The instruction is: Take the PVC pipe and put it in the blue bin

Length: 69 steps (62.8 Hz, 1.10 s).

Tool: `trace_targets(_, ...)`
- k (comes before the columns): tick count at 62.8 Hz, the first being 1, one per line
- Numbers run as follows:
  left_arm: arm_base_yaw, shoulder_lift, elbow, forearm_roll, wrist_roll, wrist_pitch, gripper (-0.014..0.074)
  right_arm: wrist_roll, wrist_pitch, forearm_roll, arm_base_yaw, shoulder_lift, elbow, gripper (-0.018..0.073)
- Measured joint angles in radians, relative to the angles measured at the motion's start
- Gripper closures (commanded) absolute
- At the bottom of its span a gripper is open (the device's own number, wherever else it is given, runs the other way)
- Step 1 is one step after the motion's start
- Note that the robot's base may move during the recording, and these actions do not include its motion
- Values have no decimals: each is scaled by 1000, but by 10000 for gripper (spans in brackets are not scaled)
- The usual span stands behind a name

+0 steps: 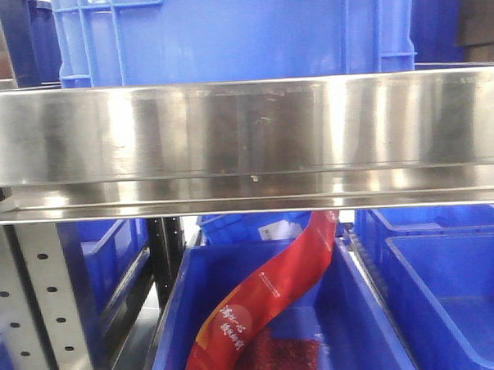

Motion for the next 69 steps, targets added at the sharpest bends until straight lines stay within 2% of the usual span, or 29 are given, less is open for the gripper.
trace_targets(10,0,-155,250,-26,0,-177,707,0,-75,-2,0,-159,217,727)
trace_targets(19,0,-259,364,-34,0,-215,707,0,-94,-2,0,-283,328,727)
trace_targets(35,0,-326,381,-35,0,-238,707,0,-109,-4,0,-393,345,727)
trace_targets(69,0,-326,381,-35,0,-242,707,0,-111,-4,0,-399,350,727)
